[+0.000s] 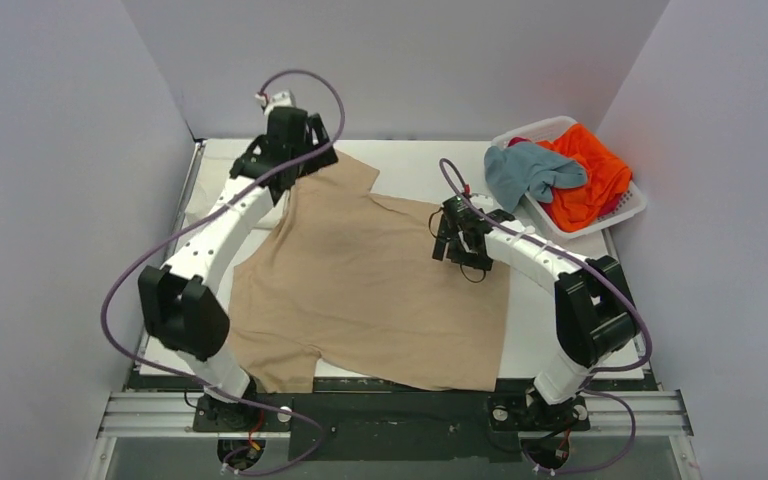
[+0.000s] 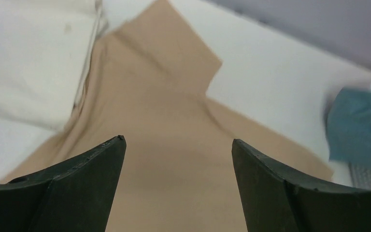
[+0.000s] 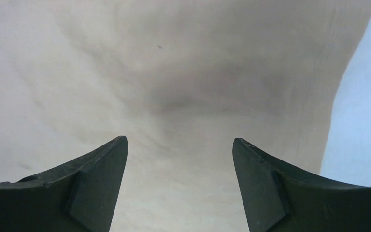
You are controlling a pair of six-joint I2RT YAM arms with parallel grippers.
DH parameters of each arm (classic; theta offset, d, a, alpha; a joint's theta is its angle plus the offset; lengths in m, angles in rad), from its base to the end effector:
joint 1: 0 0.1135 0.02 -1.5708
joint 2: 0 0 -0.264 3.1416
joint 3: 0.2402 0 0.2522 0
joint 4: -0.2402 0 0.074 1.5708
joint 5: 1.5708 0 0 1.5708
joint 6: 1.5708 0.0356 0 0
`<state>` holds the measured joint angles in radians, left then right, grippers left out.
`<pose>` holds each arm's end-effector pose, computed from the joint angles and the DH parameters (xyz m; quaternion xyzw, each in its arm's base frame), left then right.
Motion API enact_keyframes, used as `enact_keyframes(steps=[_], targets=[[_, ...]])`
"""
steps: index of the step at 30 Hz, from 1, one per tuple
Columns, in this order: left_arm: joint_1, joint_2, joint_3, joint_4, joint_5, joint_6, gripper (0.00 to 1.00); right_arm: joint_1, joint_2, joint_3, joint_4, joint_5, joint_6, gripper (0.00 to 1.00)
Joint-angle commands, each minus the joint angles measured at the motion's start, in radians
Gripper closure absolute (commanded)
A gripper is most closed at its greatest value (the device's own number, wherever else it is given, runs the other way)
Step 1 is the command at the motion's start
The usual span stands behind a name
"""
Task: Fold and stack the t-shirts
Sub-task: Flatten out the tshirt
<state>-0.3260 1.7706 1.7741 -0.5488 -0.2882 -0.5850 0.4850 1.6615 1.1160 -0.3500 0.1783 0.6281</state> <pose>0.3913 -0.1216 0.3770 -0.1812 0.8461 -0.1012 0.4910 0.3149 0.1588 0.2155 0.0966 0.9353 0.1030 0.3245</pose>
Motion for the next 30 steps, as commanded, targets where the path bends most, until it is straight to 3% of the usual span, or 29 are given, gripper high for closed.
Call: enact_keyframes(steps=[1,6,14,23,30], targets=[[-0.016,-0.116,-0.408,0.031,0.015,-0.018,0.09,-0.039,0.008,-0.067,-0.064,0.043,0.086,0.25],[-0.021,-0.139,-0.56,0.104,0.063,-0.044,0.09,-0.098,0.087,-0.043,-0.077,0.04,0.069,0.25],[-0.014,0.048,-0.469,0.111,0.057,-0.065,0.09,-0.209,0.308,0.18,-0.149,-0.032,0.006,0.25],[0.031,0.287,-0.26,0.09,0.099,-0.113,0.09,-0.327,0.605,0.642,-0.327,-0.12,-0.065,0.26],[0.053,0.416,-0.126,0.1,0.159,-0.148,0.09,-0.38,0.839,1.1,-0.489,-0.143,-0.088,0.26]])
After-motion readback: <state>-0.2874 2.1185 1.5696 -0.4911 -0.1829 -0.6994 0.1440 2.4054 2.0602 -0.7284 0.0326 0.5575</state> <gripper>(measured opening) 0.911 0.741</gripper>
